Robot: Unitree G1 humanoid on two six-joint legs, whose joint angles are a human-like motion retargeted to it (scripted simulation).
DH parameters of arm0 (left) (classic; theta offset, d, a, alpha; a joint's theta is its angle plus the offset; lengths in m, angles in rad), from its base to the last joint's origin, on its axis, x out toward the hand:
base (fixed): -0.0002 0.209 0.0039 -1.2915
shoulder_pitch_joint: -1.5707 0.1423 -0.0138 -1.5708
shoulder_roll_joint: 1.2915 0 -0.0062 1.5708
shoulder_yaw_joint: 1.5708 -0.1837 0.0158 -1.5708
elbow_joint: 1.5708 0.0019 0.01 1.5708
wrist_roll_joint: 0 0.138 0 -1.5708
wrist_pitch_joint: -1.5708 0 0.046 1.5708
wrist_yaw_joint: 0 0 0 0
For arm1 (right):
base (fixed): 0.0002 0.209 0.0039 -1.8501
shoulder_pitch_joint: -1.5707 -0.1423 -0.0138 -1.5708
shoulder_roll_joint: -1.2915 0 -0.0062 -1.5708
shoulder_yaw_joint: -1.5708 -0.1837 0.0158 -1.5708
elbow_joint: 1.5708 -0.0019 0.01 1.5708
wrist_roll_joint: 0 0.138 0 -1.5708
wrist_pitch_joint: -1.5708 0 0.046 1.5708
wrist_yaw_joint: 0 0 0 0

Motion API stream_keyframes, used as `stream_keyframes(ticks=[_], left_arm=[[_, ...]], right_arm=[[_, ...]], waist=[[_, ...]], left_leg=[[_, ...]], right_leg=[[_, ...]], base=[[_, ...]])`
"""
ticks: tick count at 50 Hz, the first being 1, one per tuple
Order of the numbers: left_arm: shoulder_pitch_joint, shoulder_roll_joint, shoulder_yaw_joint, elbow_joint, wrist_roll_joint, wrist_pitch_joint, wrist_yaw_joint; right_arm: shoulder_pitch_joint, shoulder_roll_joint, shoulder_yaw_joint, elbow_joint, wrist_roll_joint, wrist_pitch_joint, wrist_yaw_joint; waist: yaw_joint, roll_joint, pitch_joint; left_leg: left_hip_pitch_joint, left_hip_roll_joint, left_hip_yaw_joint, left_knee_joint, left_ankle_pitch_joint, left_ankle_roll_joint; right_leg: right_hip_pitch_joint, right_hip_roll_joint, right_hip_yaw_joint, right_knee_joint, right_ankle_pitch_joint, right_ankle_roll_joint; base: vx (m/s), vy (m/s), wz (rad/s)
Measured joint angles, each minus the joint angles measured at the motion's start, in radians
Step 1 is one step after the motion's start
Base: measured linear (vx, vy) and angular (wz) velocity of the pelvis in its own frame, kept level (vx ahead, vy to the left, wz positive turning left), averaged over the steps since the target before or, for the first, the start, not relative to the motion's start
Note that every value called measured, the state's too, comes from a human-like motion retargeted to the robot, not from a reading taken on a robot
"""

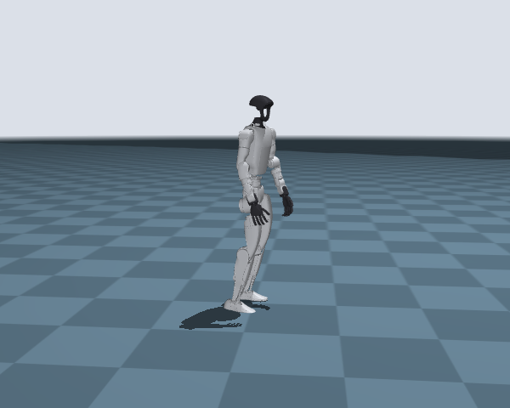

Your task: Walk

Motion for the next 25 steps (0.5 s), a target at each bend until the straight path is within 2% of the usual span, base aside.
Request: stream_keyframes(ticks=[10, 25], left_arm=[[0.048, -0.021, 0.003, 0.001, -0.006, -0.007, 0.024], [-0.007, 0.004, 0.035, 0.018, -0.039, 0.001, 0.018]], right_arm=[[0.043, 0.025, 0.007, 0.000, -0.006, -0.010, -0.024], [-0.007, 0.016, -0.007, 0.000, 0.015, -0.003, -0.012]], waist=[[0.003, -0.013, 0.004], [-0.001, -0.009, 0.006]], left_leg=[[0.020, 0.002, 0.011, 0.038, -0.020, 0.002], [-0.001, 0.012, 0.008, 0.048, -0.024, -0.004]], right_leg=[[0.022, -0.002, 0.010, 0.029, -0.016, -0.002], [0.010, 0.009, 0.007, 0.020, -0.011, -0.001]], base=[[0.00, 0.00, 0.00], [0.00, 0.00, 0.00]])
